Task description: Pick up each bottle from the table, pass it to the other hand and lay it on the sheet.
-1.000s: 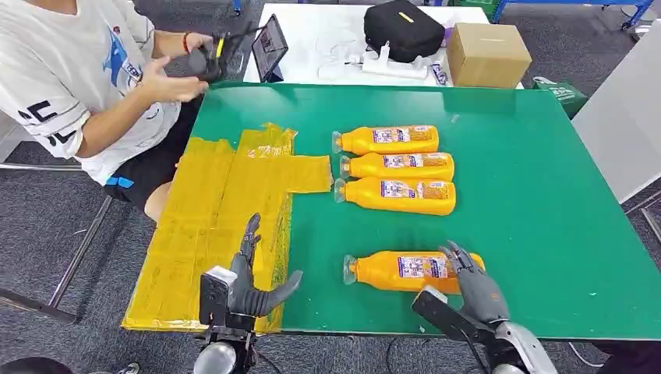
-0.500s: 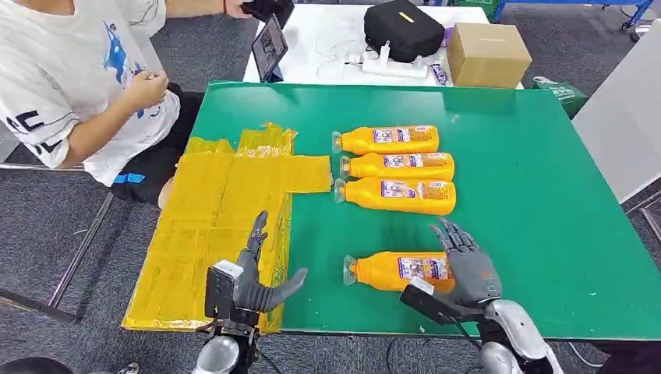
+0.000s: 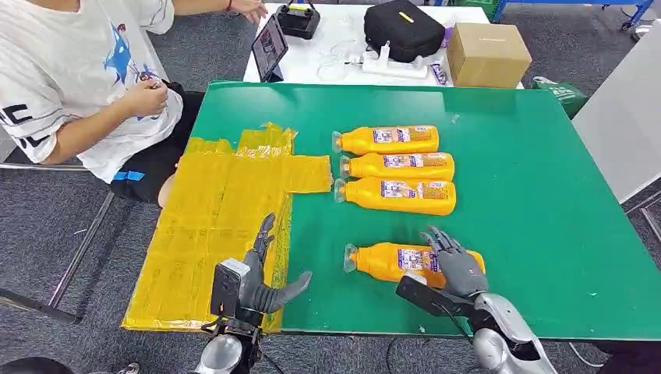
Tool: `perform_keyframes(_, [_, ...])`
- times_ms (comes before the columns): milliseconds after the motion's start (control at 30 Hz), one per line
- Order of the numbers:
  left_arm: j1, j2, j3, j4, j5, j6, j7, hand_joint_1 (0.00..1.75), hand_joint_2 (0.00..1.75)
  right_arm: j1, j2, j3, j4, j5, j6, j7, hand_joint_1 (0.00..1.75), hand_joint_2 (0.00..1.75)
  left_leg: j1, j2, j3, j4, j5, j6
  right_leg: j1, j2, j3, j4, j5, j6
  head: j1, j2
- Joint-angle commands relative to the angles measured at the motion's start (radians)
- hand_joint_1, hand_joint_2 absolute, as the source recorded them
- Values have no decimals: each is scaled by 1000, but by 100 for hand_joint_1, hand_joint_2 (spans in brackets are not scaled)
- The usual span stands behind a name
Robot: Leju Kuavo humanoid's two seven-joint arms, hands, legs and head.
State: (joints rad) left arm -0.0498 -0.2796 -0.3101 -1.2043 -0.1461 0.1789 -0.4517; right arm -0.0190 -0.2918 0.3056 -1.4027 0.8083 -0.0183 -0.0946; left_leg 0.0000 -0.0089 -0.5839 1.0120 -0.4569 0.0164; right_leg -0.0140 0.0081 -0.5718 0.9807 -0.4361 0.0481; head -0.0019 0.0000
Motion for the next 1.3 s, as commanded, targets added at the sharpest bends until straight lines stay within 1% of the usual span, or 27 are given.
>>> perform_keyframes(33, [-36,1,-2,78,3,4,9,0,175,-22,-7,9,121,-25,33,38,0,175,1,-1,3,-1,1,-1,1,-2,4,-2,1,-1,0,0])
perform_keyframes(133, [-36,1,-1,83,3,4,11,0,175,-26,-6,5,118,-49,58,59,0,175,1,-1,4,-1,1,0,1,-2,5,-2,1,-1,0,0])
perform_keyframes(167, [-36,-1,-1,90,4,5,12,0,175,-34,3,-2,125,-66,57,68,9,175,1,-1,4,-1,1,0,1,-1,5,-2,1,-1,0,0])
perform_keyframes(200, [-36,0,-1,91,4,4,12,0,175,-38,3,1,130,-70,62,76,136,175,1,-1,5,-1,1,-1,2,-2,6,-3,2,-1,0,0])
perform_keyframes(233, [-36,0,-1,91,4,4,12,0,175,-38,3,1,130,-70,62,76,136,175,1,-1,5,-1,1,-1,1,-2,6,-3,2,0,0,0])
perform_keyframes(267, [-35,-1,-1,94,5,5,12,0,175,-39,2,0,134,-78,69,86,175,175,1,-1,5,-1,1,0,1,-2,7,-3,2,0,0,0])
perform_keyframes(300, [-35,0,-3,99,5,4,13,0,175,-39,-14,11,134,-93,97,107,175,175,1,-1,6,-1,1,-1,2,-2,8,-3,2,-1,0,0])
perform_keyframes(500, [-40,0,-2,115,9,3,15,0,175,-56,-35,23,150,-128,129,138,175,175,1,-2,9,-1,1,0,1,-3,11,-3,1,0,0,0])
perform_keyframes(633, [-41,0,-2,116,9,2,15,0,175,-60,-38,23,152,-128,130,139,175,175,2,-3,9,-1,1,-1,2,-3,12,-4,2,-1,0,0])
perform_keyframes(700, [-44,-1,-4,121,13,-1,17,0,175,-69,-53,39,160,-137,138,149,175,175,1,-3,10,-1,1,0,1,-3,11,-3,1,0,0,0])
perform_keyframes(767, [-50,-2,-8,134,16,-6,18,0,175,-81,-79,65,167,-156,171,160,175,175,2,-3,9,-1,2,-1,3,-4,12,-5,2,-1,0,0])
perform_keyframes(800, [-53,-2,-10,142,20,-8,18,0,175,-83,-91,75,170,-168,178,164,175,175,1,-2,10,-1,1,0,1,-3,11,-3,1,0,0,0])
perform_keyframes(867, [-59,-4,-13,157,25,-9,17,0,175,-83,-107,82,176,-194,188,156,175,175,1,-2,9,0,1,0,2,-3,11,-4,2,0,0,0])
perform_keyframes(900, [-59,-4,-14,159,30,-6,14,0,175,-78,-95,74,172,-208,167,136,175,175,1,-3,10,0,1,0,1,-3,11,-3,1,0,0,0])
perform_keyframes(933, [-57,-3,-15,156,33,-6,10,0,175,-71,-57,50,156,-224,106,75,175,175,1,-3,9,-1,2,0,2,-4,12,-4,2,0,0,0])
perform_keyframes(1067, [-54,-2,-14,150,34,-4,8,0,175,-77,-33,60,146,-215,102,89,175,175,2,-2,10,-1,1,0,2,-2,12,-4,2,-1,0,0])
perform_keyframes(1100, [-45,-2,-10,133,36,-1,6,0,175,-64,20,21,106,-211,-6,-7,175,175,1,0,10,-1,0,0,1,0,12,-3,1,0,0,0])
perform_keyframes(1133, [-40,-1,-8,121,40,1,1,0,175,-57,77,-21,72,-259,-42,-76,175,175,2,1,10,-1,1,-1,2,0,12,-4,2,-1,0,0])
perform_keyframes(1167, [-37,-1,-9,112,40,1,-1,0,175,-57,113,-29,27,-233,-106,-114,175,175,2,2,10,-1,1,-1,2,0,11,-4,2,-1,1,0])
perform_keyframes(1200, [-34,0,-12,100,44,0,-5,0,175,-53,176,-57,-38,-269,-159,-182,175,175,1,2,10,-1,0,-1,2,1,11,-3,2,-1,0,0])
perform_keyframes(1233, [-33,0,-15,93,47,0,-8,0,175,-52,194,-58,-81,-253,-194,-196,175,175,2,3,9,0,1,-1,2,1,9,-2,2,-1,1,0])
perform_keyframes(1267, [-32,0,-20,84,52,0,-12,0,175,-45,231,-71,-132,-257,-262,-248,175,175,2,3,8,0,1,-2,3,2,8,-2,2,-2,0,0])
perform_keyframes(1300, [-35,0,-26,78,66,-2,-16,0,175,-39,255,-80,-181,-285,-300,-294,175,175,1,5,6,1,0,-1,1,5,6,0,2,-1,1,0])
